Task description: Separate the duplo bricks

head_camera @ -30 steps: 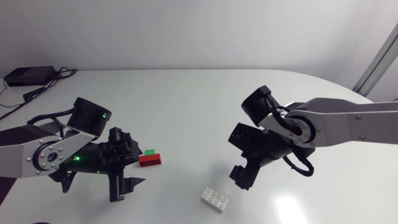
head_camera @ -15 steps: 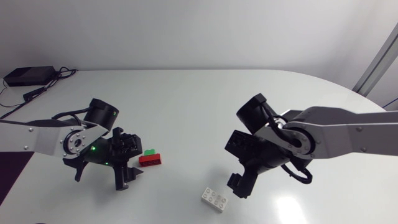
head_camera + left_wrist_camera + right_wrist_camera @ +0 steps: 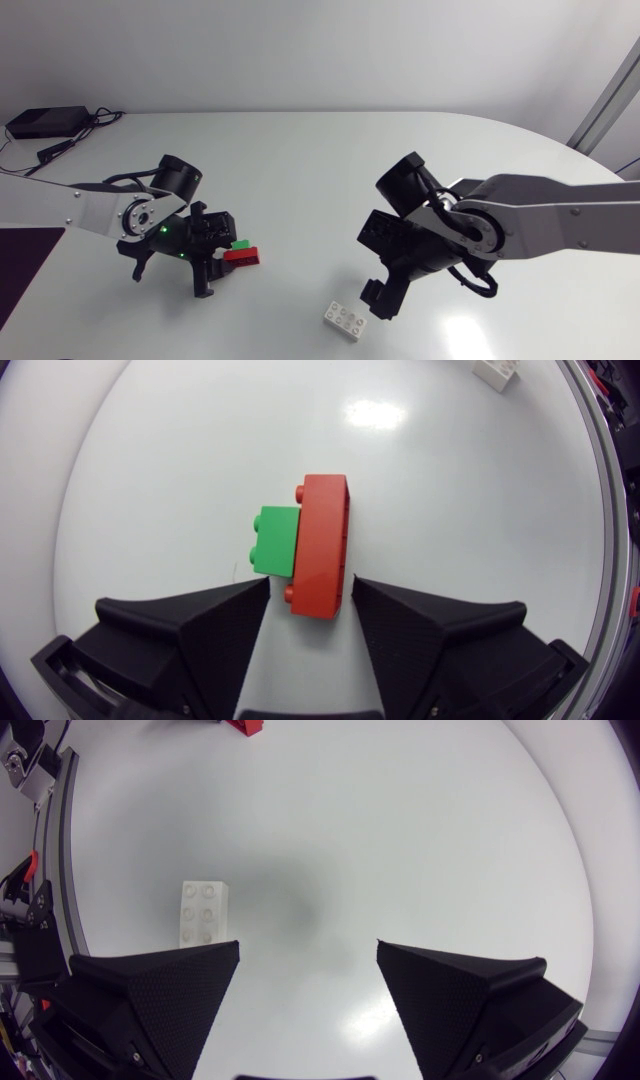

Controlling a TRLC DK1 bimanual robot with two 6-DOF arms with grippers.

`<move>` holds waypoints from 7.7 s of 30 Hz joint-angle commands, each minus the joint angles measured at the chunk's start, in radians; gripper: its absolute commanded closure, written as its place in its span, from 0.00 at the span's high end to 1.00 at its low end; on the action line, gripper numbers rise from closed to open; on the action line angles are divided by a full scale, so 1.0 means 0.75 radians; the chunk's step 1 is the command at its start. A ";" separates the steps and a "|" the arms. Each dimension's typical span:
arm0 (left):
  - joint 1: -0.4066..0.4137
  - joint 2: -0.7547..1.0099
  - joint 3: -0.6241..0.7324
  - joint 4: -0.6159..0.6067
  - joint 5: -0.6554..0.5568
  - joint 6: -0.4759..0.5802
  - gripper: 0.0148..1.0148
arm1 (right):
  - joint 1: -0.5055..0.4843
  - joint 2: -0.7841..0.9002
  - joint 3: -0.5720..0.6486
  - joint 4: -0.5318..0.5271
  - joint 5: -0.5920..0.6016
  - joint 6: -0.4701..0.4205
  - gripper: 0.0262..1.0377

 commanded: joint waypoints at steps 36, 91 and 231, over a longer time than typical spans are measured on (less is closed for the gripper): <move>-0.551 -0.061 -0.531 1.068 -0.718 0.031 0.24 | 0.035 -0.012 -0.167 0.120 0.030 0.083 0.95; -0.269 -0.269 -0.114 0.280 -0.230 -0.223 0.95 | -0.033 0.041 0.076 0.053 -0.150 0.063 0.95; -0.005 0.289 0.594 -0.571 -0.058 -0.501 0.84 | -0.157 -0.002 -0.147 0.155 -0.256 0.061 0.96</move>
